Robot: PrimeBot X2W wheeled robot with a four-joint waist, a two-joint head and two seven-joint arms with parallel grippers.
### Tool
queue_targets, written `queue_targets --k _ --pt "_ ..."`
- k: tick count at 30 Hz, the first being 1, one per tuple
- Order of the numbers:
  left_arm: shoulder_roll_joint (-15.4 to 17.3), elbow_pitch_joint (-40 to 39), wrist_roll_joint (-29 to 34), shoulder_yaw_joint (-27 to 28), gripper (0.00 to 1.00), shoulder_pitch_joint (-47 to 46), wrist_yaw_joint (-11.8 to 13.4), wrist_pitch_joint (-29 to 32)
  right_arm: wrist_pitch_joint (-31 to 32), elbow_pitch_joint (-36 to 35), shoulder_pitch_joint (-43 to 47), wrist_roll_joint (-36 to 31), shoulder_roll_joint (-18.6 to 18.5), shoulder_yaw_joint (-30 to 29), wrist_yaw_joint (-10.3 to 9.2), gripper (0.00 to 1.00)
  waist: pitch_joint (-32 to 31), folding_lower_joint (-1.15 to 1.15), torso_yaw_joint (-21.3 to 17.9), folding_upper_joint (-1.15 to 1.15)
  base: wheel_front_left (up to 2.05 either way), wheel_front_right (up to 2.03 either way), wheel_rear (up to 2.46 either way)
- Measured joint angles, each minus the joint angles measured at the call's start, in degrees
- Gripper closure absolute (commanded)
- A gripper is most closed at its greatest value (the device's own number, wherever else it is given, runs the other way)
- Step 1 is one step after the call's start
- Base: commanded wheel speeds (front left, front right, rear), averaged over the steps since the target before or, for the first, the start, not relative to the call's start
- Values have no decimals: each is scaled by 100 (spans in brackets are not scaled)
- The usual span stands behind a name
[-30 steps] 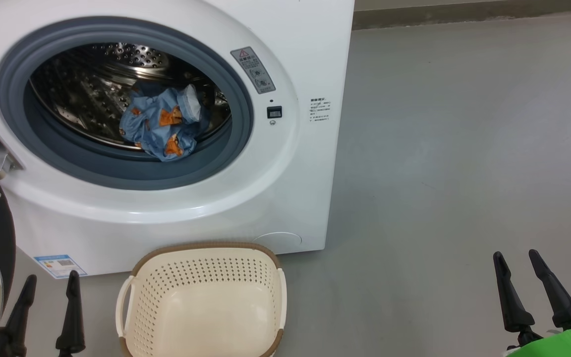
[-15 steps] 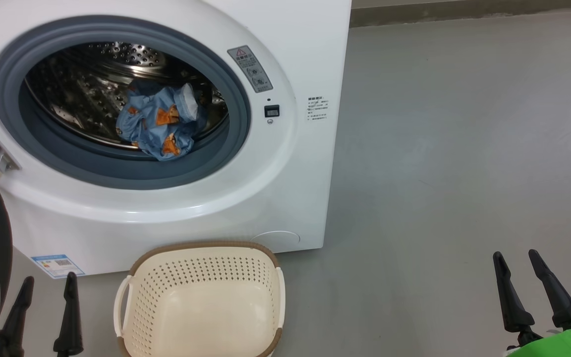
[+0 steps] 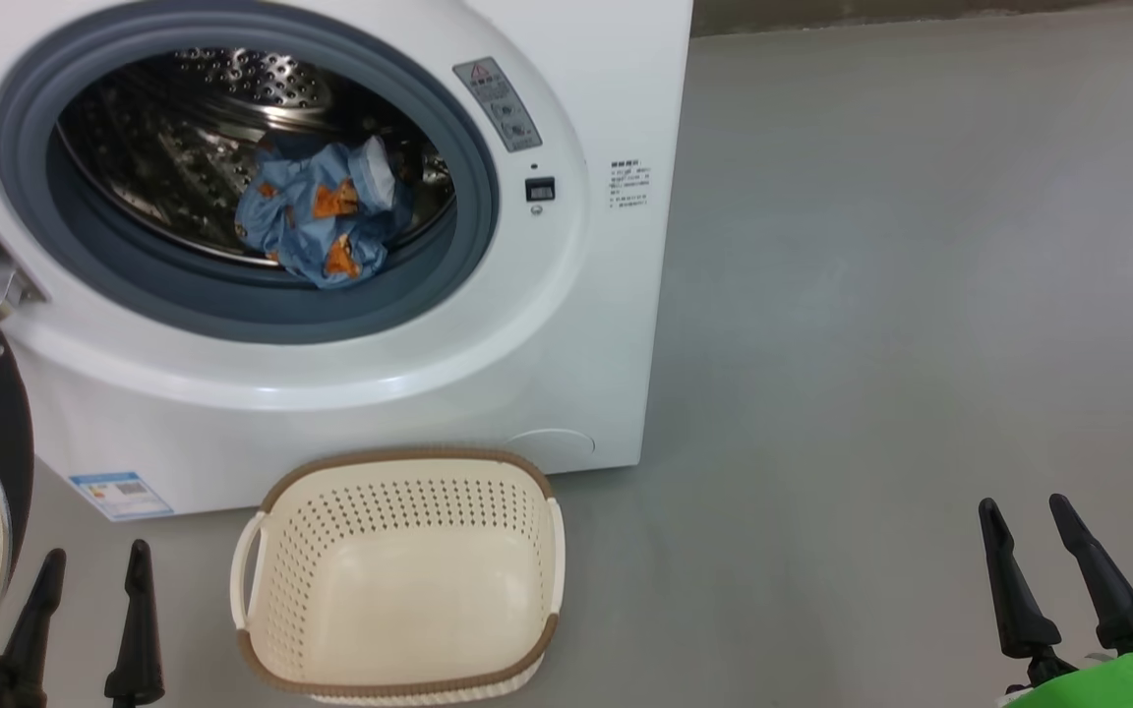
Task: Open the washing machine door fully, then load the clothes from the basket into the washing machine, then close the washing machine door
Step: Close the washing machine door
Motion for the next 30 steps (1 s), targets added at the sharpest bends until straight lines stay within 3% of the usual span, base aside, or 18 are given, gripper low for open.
queue_targets --k 10,30 --pt "-1 0 -64 -41 0 -1 0 0 0 -2 -1 0 0 -14 0 0 48 0 44 0 -95 95 0" --pt "-170 -47 -60 29 0 -4 0 0 0 -44 -26 0 -10 210 0 0 75 0 502 0 -2 2 0"
